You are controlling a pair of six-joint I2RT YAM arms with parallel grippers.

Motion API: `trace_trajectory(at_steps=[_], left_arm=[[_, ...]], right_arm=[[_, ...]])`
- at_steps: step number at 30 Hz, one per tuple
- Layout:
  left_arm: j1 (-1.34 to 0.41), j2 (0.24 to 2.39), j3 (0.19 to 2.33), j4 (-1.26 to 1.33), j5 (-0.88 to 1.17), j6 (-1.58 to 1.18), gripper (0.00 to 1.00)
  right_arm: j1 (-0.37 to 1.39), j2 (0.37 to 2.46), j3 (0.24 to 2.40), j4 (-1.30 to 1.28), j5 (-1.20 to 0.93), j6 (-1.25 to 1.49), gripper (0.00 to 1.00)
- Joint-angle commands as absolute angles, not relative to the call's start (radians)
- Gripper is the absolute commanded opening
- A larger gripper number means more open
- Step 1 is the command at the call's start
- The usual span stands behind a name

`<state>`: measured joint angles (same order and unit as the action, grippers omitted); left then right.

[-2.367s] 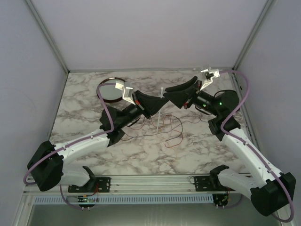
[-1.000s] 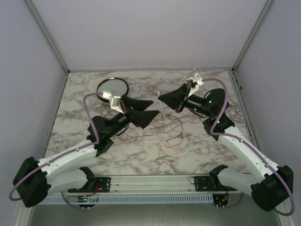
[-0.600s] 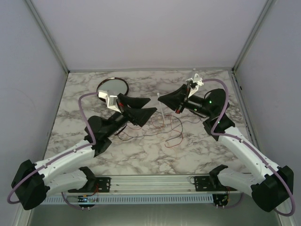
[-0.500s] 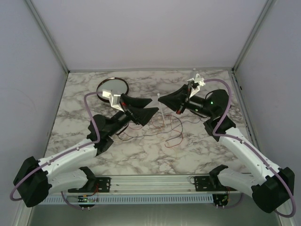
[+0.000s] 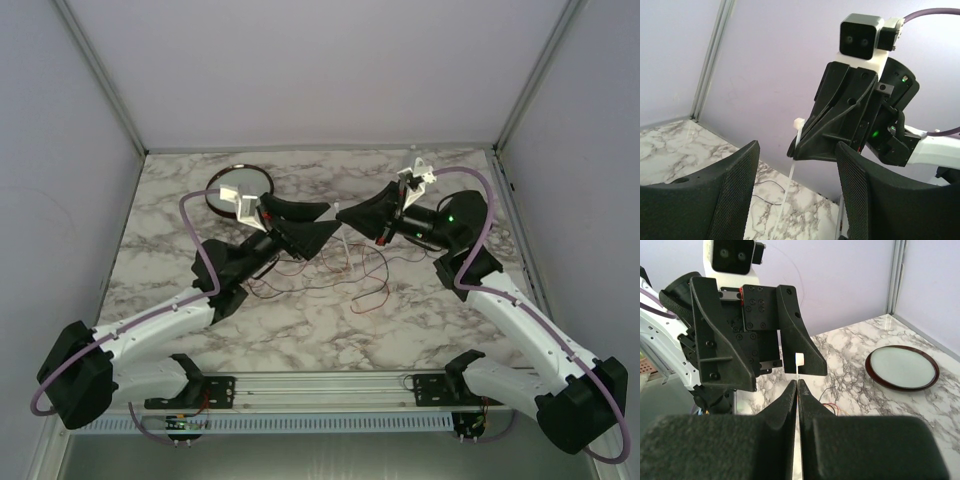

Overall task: Zip-tie the wires
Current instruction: Pick up the ribbon at the center of the board.

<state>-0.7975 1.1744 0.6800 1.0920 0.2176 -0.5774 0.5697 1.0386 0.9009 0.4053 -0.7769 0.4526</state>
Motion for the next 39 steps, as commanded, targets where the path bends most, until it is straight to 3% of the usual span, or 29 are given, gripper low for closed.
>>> trace_trajectory(at_steps=[1, 11, 27, 31, 35, 39], left_arm=[[-0.792, 1.149, 0.719, 1.173, 0.238, -0.583, 0.63], [-0.792, 1.191, 0.743, 1.172, 0.236, -0.571, 0.54], [-0.792, 1.231, 0.757, 1.211, 0.242, -0.595, 0.0], [-0.792, 1.234, 0.758, 1.22, 0.243, -0.601, 0.0], [-0.792, 1.227, 0.758, 1.222, 0.231, -0.603, 0.0], [-0.792, 1.222, 0.761, 1.224, 0.228, -0.608, 0.0]], right_arm=[[0.578, 1.033, 0.919, 0.403, -0.788, 0.432, 0.0], [0.583, 1.055, 0.926, 0.447, -0.837, 0.476, 0.0], [0.584, 1.058, 0.922, 0.437, -0.837, 0.472, 0.0], [0.584, 1.06, 0.916, 0.437, -0.836, 0.474, 0.0], [0.584, 1.06, 0.9, 0.442, -0.834, 0.48, 0.18], [0.584, 1.062, 0.881, 0.457, -0.831, 0.49, 0.24]])
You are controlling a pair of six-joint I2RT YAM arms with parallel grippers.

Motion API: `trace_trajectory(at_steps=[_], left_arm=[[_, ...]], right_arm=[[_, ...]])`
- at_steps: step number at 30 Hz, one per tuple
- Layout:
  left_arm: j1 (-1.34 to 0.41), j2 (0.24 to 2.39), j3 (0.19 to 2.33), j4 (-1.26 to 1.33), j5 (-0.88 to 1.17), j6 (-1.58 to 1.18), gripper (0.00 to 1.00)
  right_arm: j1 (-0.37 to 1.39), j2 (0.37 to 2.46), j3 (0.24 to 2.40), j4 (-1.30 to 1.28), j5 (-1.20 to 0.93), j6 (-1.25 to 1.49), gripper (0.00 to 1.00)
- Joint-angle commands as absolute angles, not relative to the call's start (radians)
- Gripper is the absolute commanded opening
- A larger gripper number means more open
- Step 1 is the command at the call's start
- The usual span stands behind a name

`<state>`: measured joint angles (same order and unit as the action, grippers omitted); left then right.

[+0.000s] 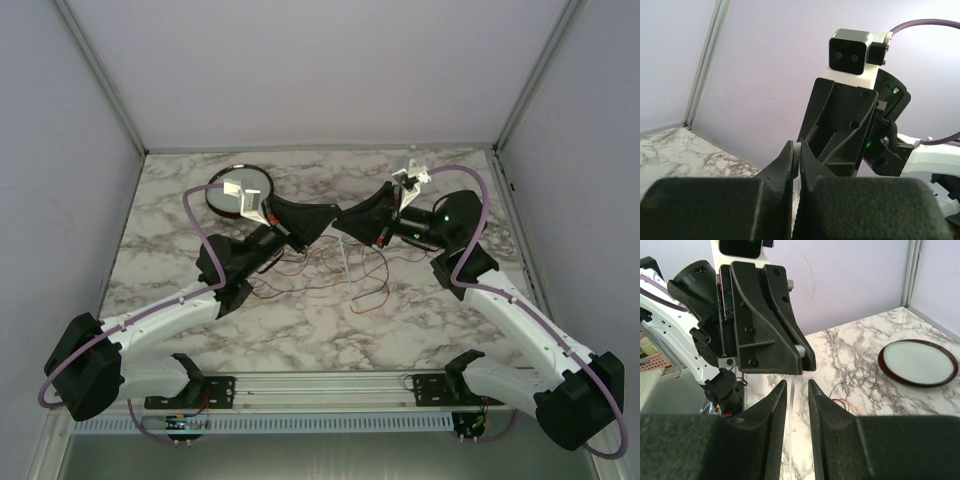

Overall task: Zip-tie the wires
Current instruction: Pick up the ribbon at the center of the board.

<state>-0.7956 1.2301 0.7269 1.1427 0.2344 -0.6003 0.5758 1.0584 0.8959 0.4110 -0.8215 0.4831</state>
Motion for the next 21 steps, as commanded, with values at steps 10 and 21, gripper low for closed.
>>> trace_trajectory(at_steps=[10, 21], left_arm=[[-0.792, 1.194, 0.762, 1.19, 0.198, -0.581, 0.0], [-0.792, 1.189, 0.737, 1.17, 0.191, -0.566, 0.35]], right_arm=[[0.583, 1.054, 0.849, 0.471, -0.83, 0.511, 0.11], [0.584, 1.042, 0.854, 0.476, -0.812, 0.529, 0.0]])
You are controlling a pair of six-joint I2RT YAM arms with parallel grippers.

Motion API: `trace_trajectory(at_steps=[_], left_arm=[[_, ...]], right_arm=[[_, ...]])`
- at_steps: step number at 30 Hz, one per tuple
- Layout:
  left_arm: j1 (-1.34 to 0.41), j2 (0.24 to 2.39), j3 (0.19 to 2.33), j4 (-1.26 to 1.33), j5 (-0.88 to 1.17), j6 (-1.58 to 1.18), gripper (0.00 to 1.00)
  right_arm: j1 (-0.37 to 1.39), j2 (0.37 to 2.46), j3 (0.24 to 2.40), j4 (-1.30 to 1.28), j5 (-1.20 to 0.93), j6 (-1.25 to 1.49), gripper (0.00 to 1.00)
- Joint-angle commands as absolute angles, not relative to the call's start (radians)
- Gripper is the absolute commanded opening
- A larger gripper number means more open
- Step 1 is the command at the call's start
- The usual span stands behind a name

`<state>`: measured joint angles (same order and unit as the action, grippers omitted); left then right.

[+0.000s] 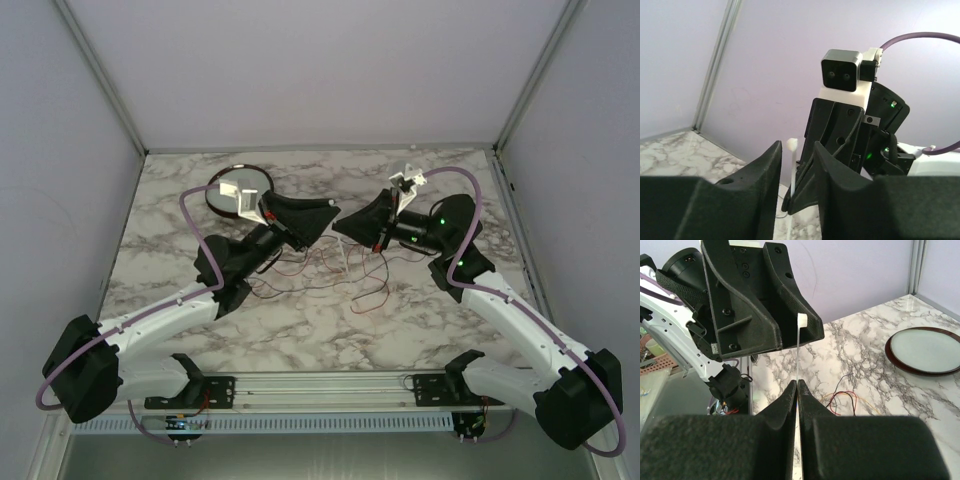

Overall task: Zip-tie the wires
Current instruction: Pick up the ribbon at the center of the board.

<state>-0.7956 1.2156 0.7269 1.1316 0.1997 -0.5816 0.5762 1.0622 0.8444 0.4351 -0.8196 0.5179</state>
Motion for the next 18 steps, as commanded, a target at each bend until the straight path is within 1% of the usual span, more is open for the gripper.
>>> trace_trajectory(at_steps=[1, 2, 5, 13, 18], left_arm=[[-0.792, 1.188, 0.731, 1.171, 0.191, -0.566, 0.4], [-0.792, 1.187, 0.728, 1.17, 0.19, -0.566, 0.44], [-0.792, 1.186, 0.722, 1.17, 0.197, -0.566, 0.5], [-0.792, 1.179, 0.693, 1.172, 0.2, -0.575, 0.58], [-0.792, 1.179, 0.674, 1.179, 0.201, -0.588, 0.6]], right_arm=[[0.584, 1.04, 0.856, 0.474, -0.81, 0.532, 0.0], [0.584, 1.038, 0.856, 0.473, -0.808, 0.531, 0.0], [0.584, 1.033, 0.855, 0.47, -0.794, 0.532, 0.0], [0.583, 1.029, 0.859, 0.471, -0.779, 0.534, 0.0], [0.583, 1.027, 0.862, 0.472, -0.776, 0.539, 0.0]])
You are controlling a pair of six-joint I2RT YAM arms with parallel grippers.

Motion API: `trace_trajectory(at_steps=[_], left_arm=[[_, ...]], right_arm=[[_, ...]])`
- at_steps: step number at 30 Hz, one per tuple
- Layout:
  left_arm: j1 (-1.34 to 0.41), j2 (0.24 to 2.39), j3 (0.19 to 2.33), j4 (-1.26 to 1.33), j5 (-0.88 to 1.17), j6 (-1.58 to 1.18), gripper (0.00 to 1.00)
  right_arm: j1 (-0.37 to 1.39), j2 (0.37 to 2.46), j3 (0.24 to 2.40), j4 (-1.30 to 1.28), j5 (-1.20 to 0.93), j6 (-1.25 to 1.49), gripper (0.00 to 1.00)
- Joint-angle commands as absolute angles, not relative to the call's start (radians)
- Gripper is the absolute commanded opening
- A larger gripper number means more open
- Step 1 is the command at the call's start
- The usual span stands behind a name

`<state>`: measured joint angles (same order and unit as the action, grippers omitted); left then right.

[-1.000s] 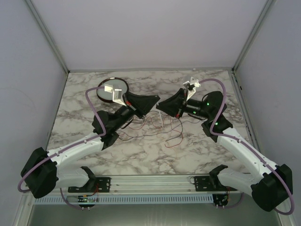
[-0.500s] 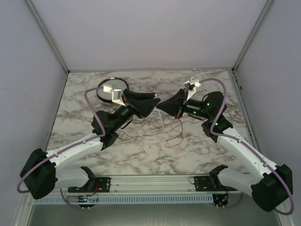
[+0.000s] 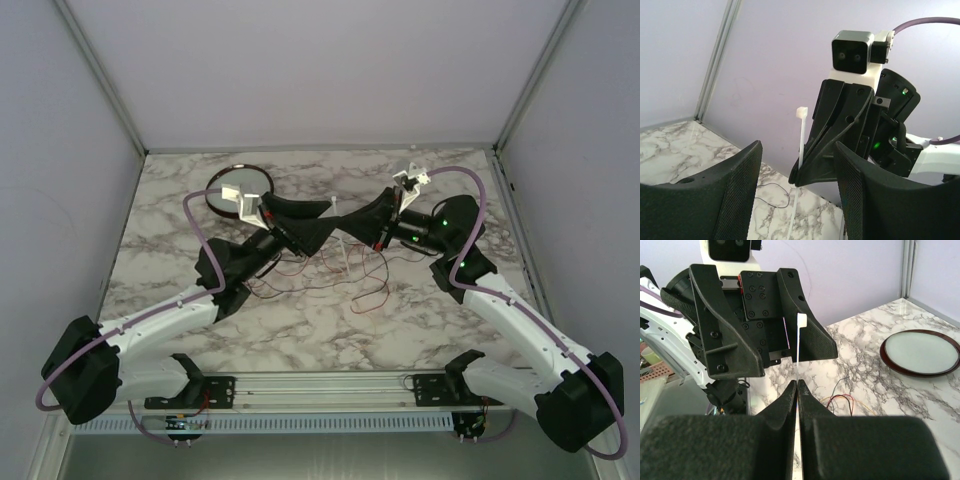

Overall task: Zip-tie the wires
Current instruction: Pick up the ribbon at the center of the board.

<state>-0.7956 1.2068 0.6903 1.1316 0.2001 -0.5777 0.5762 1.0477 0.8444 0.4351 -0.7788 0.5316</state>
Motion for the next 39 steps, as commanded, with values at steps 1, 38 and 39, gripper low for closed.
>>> trace_trajectory(at_steps=[1, 38, 39], left_arm=[[-0.792, 1.181, 0.672, 1.184, 0.202, -0.591, 0.6], [-0.792, 1.268, 0.722, 1.271, 0.224, -0.6, 0.0], [-0.792, 1.268, 0.724, 1.267, 0.225, -0.597, 0.0]], right_arm=[[0.583, 1.026, 0.862, 0.474, -0.774, 0.54, 0.0], [0.584, 1.049, 0.862, 0.465, -0.798, 0.55, 0.0], [0.584, 1.047, 0.862, 0.465, -0.794, 0.548, 0.0]])
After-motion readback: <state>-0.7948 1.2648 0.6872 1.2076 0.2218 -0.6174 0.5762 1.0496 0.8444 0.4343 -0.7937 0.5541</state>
